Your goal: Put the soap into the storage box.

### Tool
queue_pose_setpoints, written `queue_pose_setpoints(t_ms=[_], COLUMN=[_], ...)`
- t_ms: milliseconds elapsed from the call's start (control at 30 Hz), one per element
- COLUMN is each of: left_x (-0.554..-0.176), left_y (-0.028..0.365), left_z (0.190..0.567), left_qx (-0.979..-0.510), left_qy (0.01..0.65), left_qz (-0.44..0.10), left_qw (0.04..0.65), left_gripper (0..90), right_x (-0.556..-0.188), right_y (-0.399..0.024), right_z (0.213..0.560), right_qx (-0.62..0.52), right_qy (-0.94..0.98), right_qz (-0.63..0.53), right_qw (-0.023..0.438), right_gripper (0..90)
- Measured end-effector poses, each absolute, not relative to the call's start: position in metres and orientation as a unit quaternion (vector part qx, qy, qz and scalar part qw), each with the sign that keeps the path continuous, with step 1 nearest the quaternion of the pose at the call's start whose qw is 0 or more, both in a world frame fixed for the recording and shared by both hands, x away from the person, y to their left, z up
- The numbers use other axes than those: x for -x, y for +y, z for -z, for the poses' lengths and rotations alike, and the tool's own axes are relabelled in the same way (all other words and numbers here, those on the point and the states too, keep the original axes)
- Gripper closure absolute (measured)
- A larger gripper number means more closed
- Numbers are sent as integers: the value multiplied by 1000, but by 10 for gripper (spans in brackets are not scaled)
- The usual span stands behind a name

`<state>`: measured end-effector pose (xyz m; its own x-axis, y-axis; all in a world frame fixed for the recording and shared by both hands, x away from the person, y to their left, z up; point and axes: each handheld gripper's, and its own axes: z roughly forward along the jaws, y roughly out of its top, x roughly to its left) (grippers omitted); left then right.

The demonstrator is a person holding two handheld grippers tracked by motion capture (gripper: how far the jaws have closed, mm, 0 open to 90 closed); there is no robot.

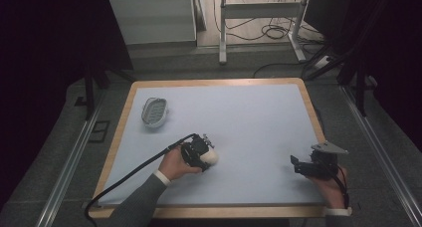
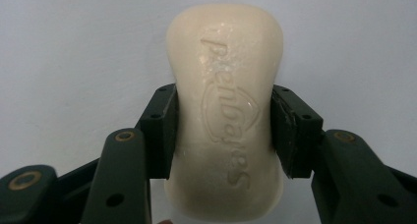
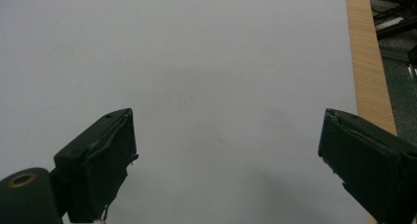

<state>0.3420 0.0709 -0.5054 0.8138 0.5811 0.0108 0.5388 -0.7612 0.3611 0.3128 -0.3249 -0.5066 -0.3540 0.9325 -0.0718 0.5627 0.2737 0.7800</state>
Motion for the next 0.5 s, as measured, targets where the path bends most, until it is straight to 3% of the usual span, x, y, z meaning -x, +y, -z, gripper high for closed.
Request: queue_pose_setpoints(t_ms=[500], left_x=[-347], left_y=[86], left_z=[487], left_qx=[-931], left_qy=[304], left_qz=[-67], left_qw=[189], left_gripper=[495], right_x=[-313], right_y=[-325], right_z=[507], right_qx=[-498], right_qy=[750], right_qz=[-338], right_qw=[274], right_gripper=[70])
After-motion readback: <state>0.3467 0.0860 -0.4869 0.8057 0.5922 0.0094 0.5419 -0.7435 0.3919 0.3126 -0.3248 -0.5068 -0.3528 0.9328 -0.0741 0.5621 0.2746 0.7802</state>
